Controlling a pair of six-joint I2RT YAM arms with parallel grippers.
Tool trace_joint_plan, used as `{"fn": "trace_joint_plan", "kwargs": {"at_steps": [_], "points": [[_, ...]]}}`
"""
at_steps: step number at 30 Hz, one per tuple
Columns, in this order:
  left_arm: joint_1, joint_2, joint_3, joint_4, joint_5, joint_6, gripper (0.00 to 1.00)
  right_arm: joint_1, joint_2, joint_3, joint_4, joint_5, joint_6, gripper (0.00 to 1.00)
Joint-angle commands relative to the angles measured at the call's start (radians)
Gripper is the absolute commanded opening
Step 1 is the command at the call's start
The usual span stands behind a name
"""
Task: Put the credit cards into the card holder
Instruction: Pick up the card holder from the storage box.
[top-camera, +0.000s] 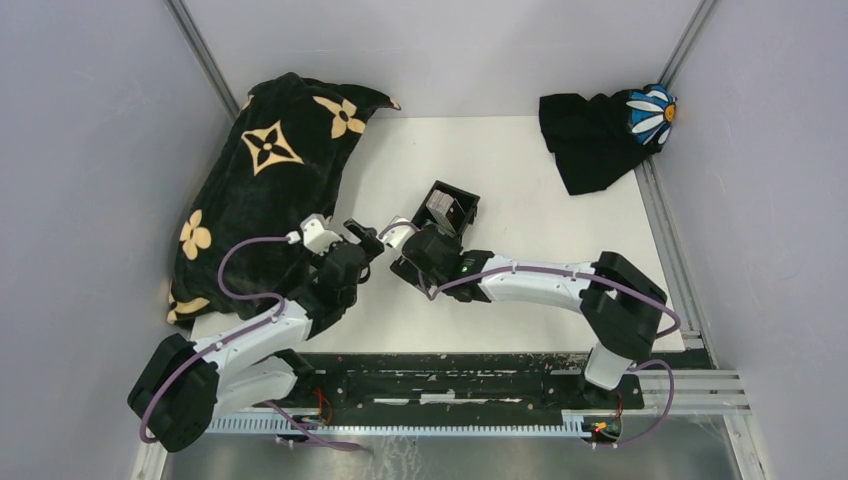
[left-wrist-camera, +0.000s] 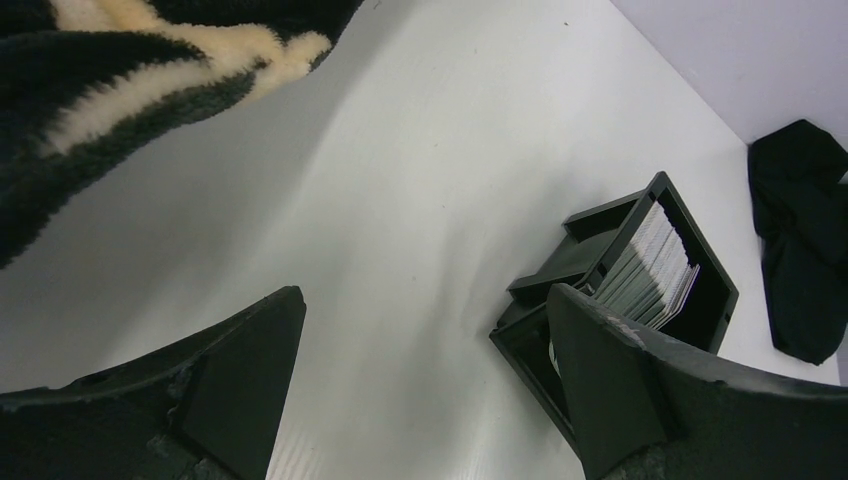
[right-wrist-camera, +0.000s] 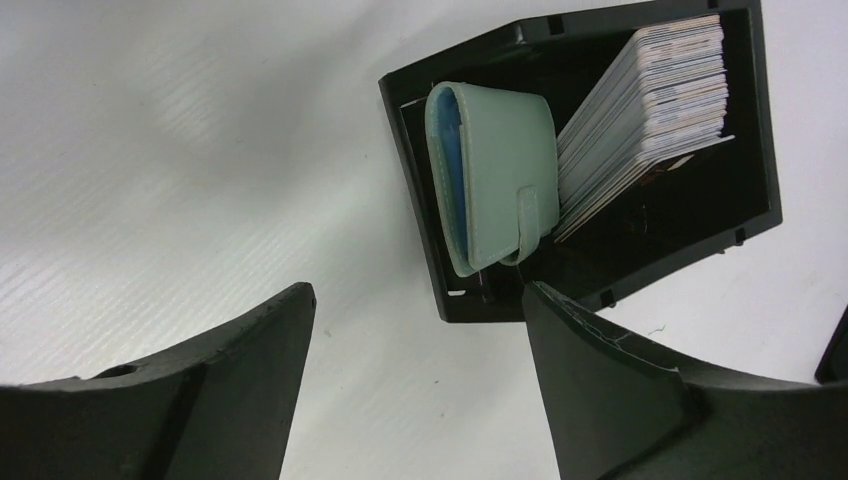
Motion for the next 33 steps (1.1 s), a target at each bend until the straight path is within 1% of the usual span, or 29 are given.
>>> {"fn": "trace_joint_plan", "kwargs": {"at_steps": [1, 10, 23, 28, 33], "points": [[-0.002, -0.052, -0.027, 0.024, -0.033, -0.058, 0.97, 0.001, 0.046, 0.077, 0.005, 0.016, -0.024, 0.84], [-0.002, -0.125, -0.066, 0.024, -0.019, -0.063, 0.97, -0.021, 0.132, 0.165, -0.013, 0.058, -0.056, 0.81], [-0.002, -0.121, -0.072, 0.045, -0.018, -0.061, 0.97, -0.114, 0.16, 0.186, -0.023, -0.038, -0.036, 0.75], [-0.002, -0.115, -0.072, 0.048, -0.02, -0.065, 0.97, -0.125, 0.173, 0.186, -0.029, -0.069, -0.034, 0.74], [-0.003, -0.123, -0.076, 0.056, -0.016, -0.07, 0.96, -0.124, 0.152, 0.157, -0.013, -0.082, -0.029, 0.73]]}}
